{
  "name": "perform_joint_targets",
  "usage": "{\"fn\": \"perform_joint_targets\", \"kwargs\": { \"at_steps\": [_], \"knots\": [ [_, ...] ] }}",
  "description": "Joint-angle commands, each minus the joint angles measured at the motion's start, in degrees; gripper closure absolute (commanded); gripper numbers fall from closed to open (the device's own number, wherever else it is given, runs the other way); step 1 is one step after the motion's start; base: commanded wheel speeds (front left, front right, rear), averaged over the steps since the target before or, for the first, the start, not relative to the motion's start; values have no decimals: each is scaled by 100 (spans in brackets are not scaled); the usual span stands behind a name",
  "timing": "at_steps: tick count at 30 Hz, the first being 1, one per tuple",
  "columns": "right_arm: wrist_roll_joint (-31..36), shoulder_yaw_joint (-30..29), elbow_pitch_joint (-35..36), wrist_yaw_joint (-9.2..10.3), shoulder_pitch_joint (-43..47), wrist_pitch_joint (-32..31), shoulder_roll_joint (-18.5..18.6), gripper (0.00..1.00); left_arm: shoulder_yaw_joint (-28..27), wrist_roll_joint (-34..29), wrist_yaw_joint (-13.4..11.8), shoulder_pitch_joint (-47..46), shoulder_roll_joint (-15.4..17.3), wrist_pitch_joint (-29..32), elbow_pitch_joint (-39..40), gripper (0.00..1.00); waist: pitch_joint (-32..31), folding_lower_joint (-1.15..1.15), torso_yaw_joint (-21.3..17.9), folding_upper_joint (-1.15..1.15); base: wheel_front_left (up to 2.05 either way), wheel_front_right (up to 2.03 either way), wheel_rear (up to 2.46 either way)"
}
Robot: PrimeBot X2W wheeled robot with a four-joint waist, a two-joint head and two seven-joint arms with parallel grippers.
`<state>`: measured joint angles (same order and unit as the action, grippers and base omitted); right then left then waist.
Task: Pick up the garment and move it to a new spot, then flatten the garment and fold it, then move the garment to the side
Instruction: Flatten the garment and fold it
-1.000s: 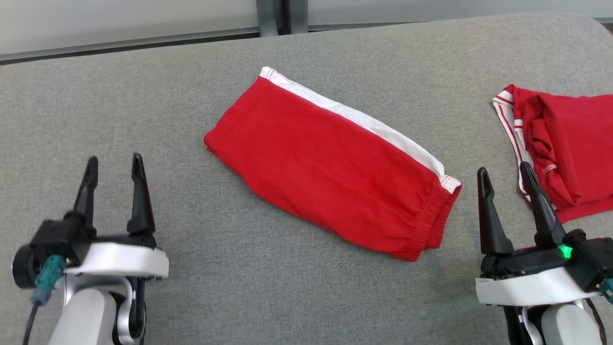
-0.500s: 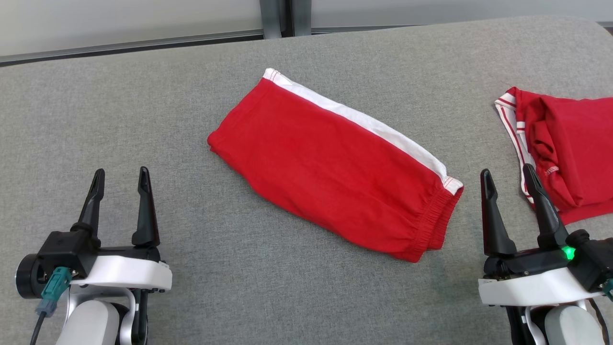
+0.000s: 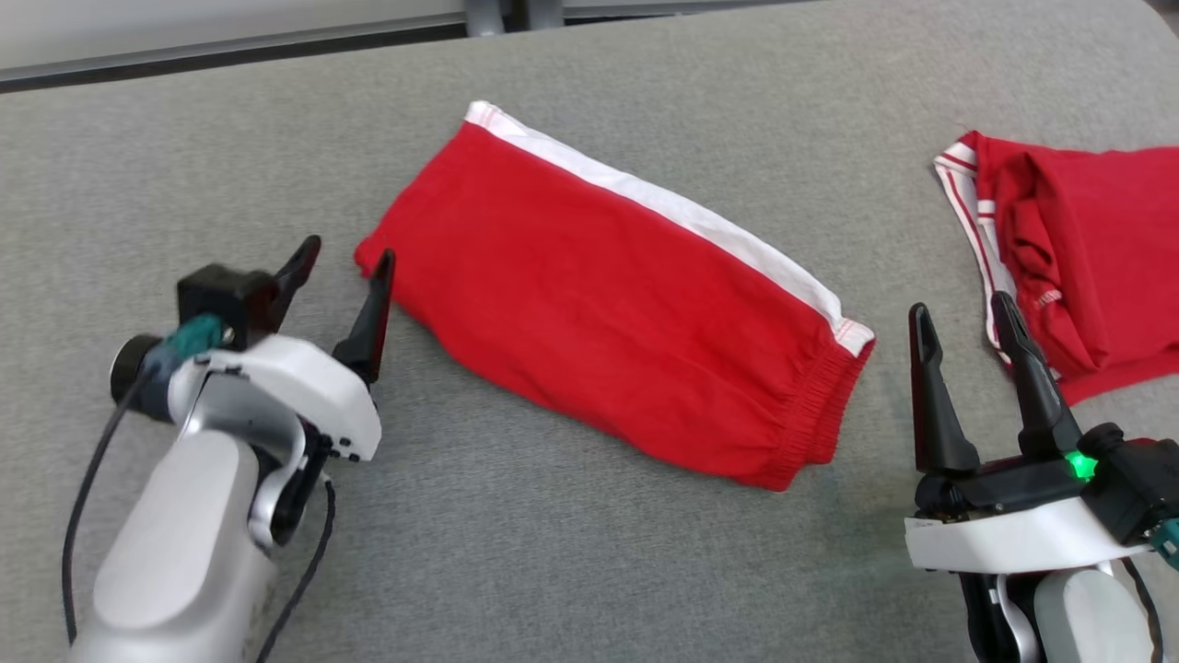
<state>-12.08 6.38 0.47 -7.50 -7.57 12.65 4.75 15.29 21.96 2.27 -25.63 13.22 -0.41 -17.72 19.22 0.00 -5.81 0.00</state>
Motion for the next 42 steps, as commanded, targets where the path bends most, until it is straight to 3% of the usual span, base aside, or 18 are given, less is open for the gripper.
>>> {"fn": "perform_joint_targets", "kwargs": {
  "at_steps": [1, 9, 10, 12, 24, 32, 38, 42],
  "knots": [
    [-49, 7, -25, 3, -81, 44, -11, 0, 57, 103, 124, -315, 23, 255, -354, 0, 133, 0, -150, 0, 0, 0, 0],
    [-147, -1, -164, 3, -117, 144, -90, 0, 211, 372, 327, -1135, -29, 1172, -1829, 0, 304, 0, -328, 0, 0, 0, 0],
    [-155, -7, -179, 2, -122, 156, -98, 0, 263, 391, 344, -1150, -47, 1264, -1943, 17, 310, 0, -328, 0, 0, 0, 0],
    [-152, -32, -202, 3, -129, 165, -106, 0, 315, 410, 380, -1208, -66, 1287, -2050, 98, 316, 0, -325, 0, 0, 0, 0],
    [-153, -99, -261, 3, -58, 207, -119, 0, 394, 414, 281, -765, -71, 744, -1837, 100, 101, 0, -119, 0, 0, 0, 0],
    [-199, -102, -294, 3, 192, 98, -41, 0, 62, 776, -206, 783, -153, 328, -882, 100, -333, 0, 174, 0, 0, 0, 0],
    [-242, -163, -238, 3, 469, -85, 72, 0, -87, 975, -677, 2129, -96, 520, 316, 100, -700, 0, 456, 0, 0, 0, 0],
    [-243, -195, -156, 2, 560, -194, 119, 0, -55, 1013, -836, 2545, -78, 711, 877, 100, -781, 0, 515, 0, 0, 0, 0]
  ]
}}
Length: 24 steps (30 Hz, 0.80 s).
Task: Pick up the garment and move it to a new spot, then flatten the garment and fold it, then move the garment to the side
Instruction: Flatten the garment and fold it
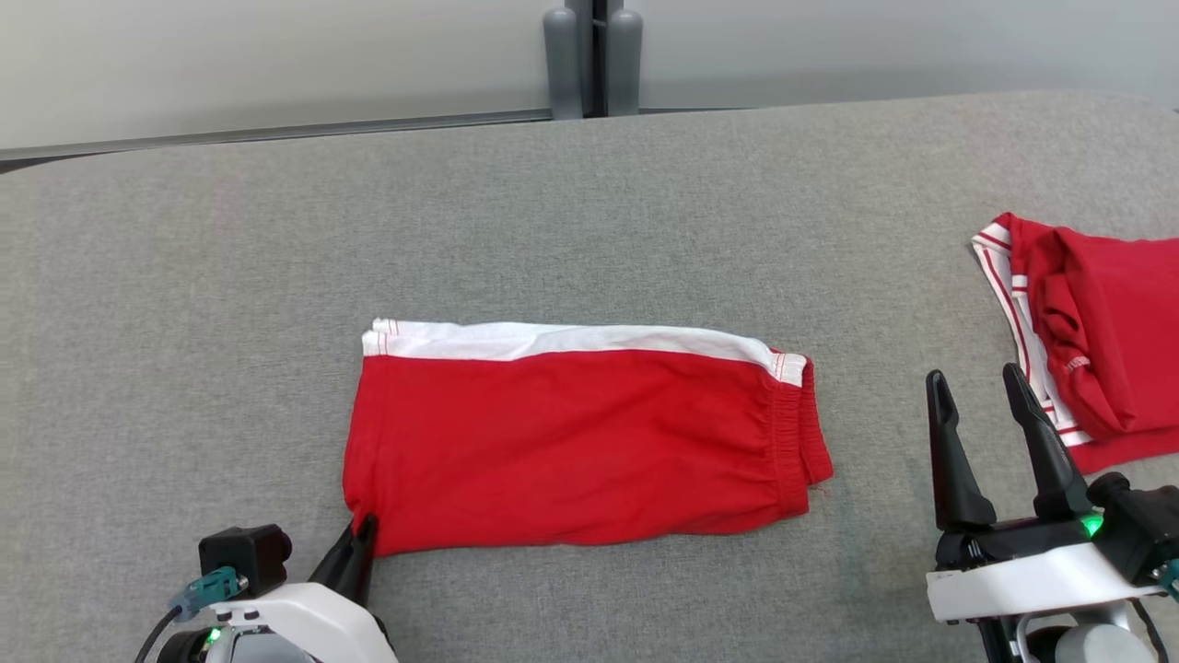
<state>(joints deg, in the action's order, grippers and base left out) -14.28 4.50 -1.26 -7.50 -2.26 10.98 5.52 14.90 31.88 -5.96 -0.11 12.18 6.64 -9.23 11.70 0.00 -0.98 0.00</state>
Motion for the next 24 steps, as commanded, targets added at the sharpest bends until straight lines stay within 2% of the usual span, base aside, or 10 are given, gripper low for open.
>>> {"fn": "perform_joint_targets", "kwargs": {
  "at_steps": [1, 2, 6, 11, 15, 24],
  "knots": [
    [-2, -9, 46, 3, 53, -49, 55, 0, -32, 33, -50, 41, 19, -1, 115, 73, -40, 0, 36, 0, 0, 0, 0],
    [37, -8, 74, 3, 71, -89, 71, 0, -28, -5, -82, 77, 43, 2, 173, 0, -49, 0, 30, 0, 0, 0, 0],
    [135, -29, 174, 3, 78, -181, 106, 0, -176, -28, -199, 170, -43, -391, 463, 0, -71, 0, -1, 0, 0, 0, 0],
    [235, -147, 311, 3, 114, -285, 102, 0, -302, -414, -323, 9, -41, -1299, 772, 0, -119, 0, 58, 0, 0, 0, 0],
    [280, -183, 365, 3, 183, -395, 115, 0, -397, -689, -411, -92, 40, -1804, 918, 0, -211, 0, 107, 0, 0, 0, 0],
    [430, -258, 490, 3, 315, -619, 118, 0, -350, -1041, -407, -163, 249, -2010, 935, 0, -328, 0, 134, 0, 0, 0, 0]
  ]
}}
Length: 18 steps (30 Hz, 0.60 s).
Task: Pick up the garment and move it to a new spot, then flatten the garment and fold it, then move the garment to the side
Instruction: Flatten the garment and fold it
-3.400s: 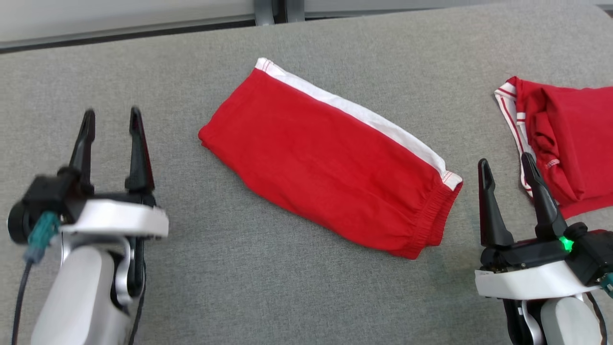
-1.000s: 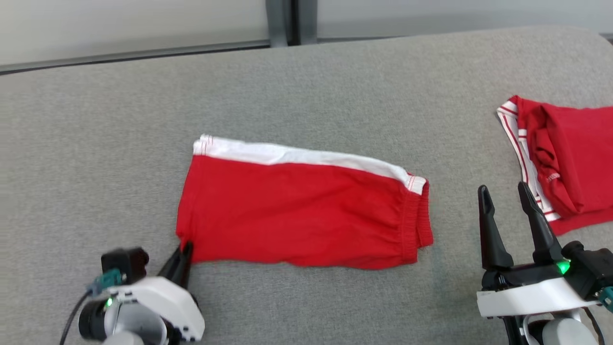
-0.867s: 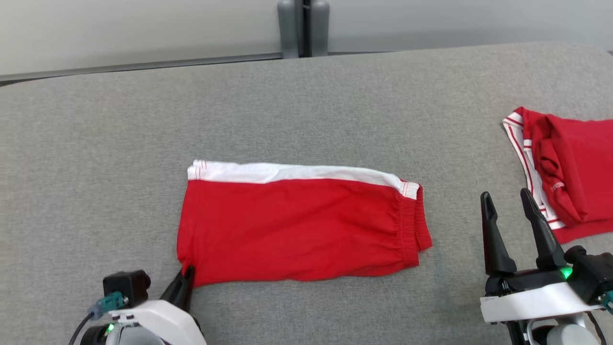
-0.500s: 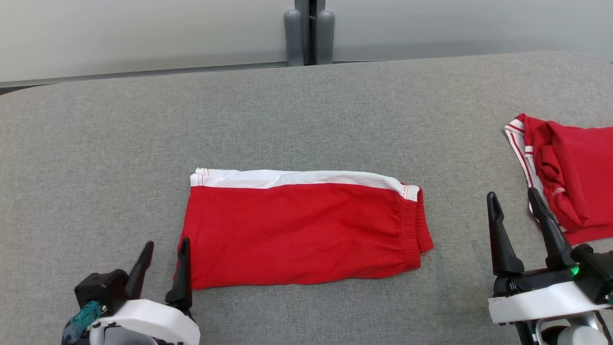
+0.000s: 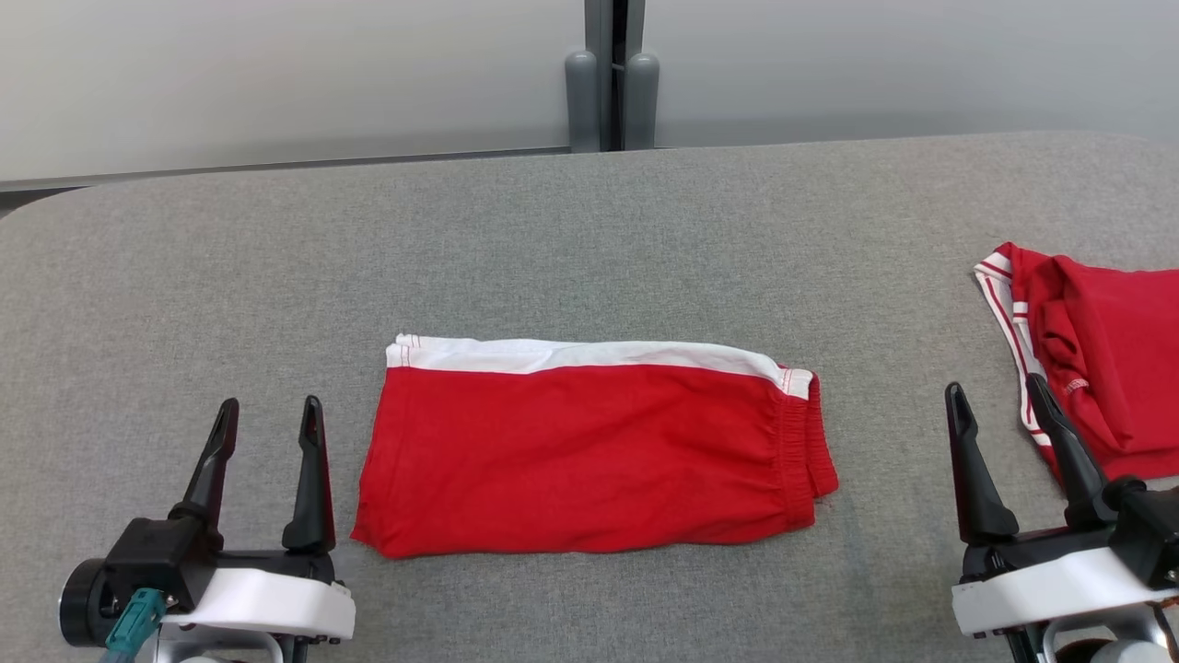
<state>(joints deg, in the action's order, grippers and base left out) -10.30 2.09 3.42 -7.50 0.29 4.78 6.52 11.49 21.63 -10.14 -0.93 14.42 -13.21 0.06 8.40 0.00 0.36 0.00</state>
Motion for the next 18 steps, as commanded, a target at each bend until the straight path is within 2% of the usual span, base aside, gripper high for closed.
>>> {"fn": "perform_joint_targets", "kwargs": {
  "at_steps": [1, 12, 18],
  "knots": [
    [47, -28, 41, 3, 74, -12, 13, 0, 5, -17, 19, -82, 23, -21, -6, 0, -3, 0, 1, 0, 0, 0, 0],
    [49, -71, 122, 3, 117, -139, -35, 0, 96, -96, -31, -121, 75, 16, 14, 0, 42, 0, 23, 0, 0, 0, 0],
    [33, 298, -181, 3, -2, -350, -74, 0, 154, -88, -26, -256, 53, 64, 69, 0, 219, 0, 130, 0, 0, 0, 0]
  ]
}}
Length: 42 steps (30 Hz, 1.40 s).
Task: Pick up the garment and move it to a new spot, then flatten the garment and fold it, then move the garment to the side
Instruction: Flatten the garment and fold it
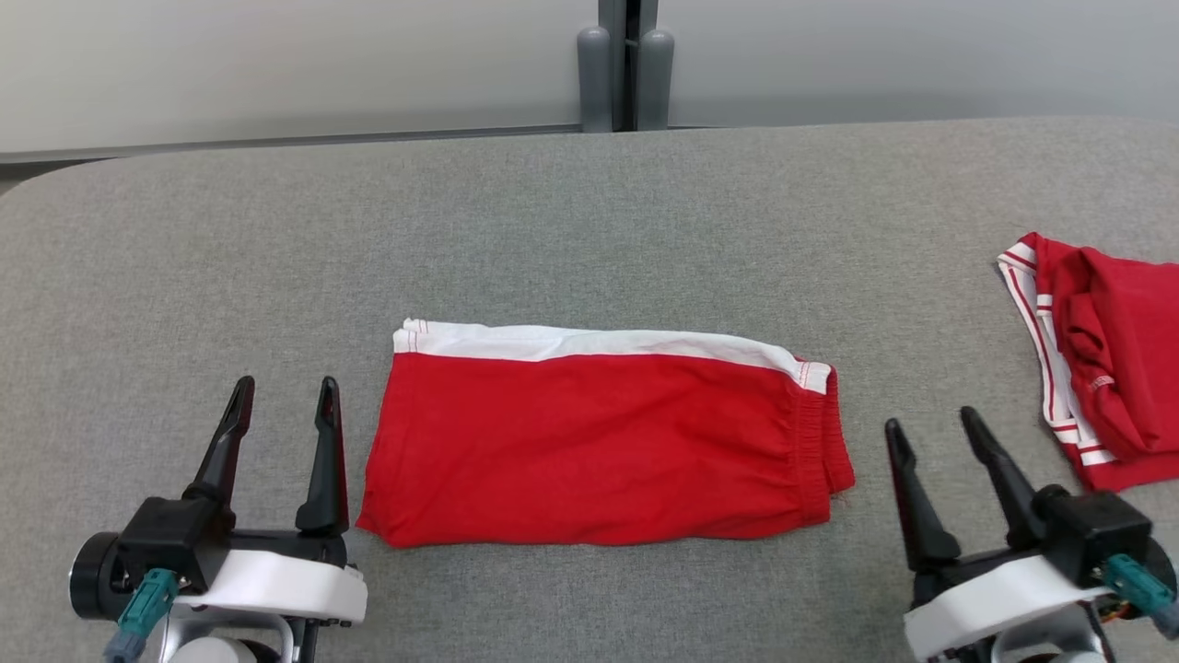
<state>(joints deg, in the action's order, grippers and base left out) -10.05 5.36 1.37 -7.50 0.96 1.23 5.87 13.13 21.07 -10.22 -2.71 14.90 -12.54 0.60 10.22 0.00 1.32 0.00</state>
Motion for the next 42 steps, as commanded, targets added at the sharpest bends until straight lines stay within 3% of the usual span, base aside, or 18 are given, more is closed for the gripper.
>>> {"fn": "perform_joint_targets", "kwargs": {
  "at_steps": [1, 7, 14, 18, 21, 22, 28, 38, 42],
  "knots": [
    [-13, 68, -70, 3, -99, -31, -16, 0, 1, -27, -6, -112, -6, 0, 25, 0, 90, 0, 66, 0, 0, 0, 0],
    [-108, 597, -844, 3, -442, -82, -130, 0, 82, -16, 52, -323, -56, -22, 4, 0, 431, 0, 205, 0, 0, 0, 0],
    [-24, 214, -1624, 3, -744, 23, -239, 0, 149, -22, 117, -537, -114, -89, -56, 0, 713, 0, 296, 0, 0, 0, 0],
    [-218, 423, -1912, 2, -878, -170, -247, 0, 139, -33, 137, -642, -107, -124, -66, 0, 818, 0, 286, 0, 0, 0, 0],
    [-378, 587, -2033, 2, -991, -263, -243, 83, 147, -38, 158, -667, -109, -149, -86, 0, 866, 0, 280, 0, 0, 0, 0],
    [-412, 604, -2055, 2, -1026, -259, -229, 100, 147, -40, 154, -690, -107, -155, -91, 0, 876, 0, 280, 0, 0, 0, 0],
    [-593, 640, -1939, 5, -1034, -243, -87, 100, 125, -41, 143, -694, -89, -172, -130, 0, 832, 0, 236, 0, 0, 0, 0],
    [-666, 125, -1184, 7, -502, -407, 517, 100, 117, 19, 99, -484, -78, -207, -179, 0, 539, 0, 78, 0, 0, 0, 0],
    [-873, 150, -752, 7, -401, -706, 501, 100, 123, 28, 72, -441, -60, -203, -169, 0, 457, 0, 40, 0, 0, 0, 0]
  ]
}}
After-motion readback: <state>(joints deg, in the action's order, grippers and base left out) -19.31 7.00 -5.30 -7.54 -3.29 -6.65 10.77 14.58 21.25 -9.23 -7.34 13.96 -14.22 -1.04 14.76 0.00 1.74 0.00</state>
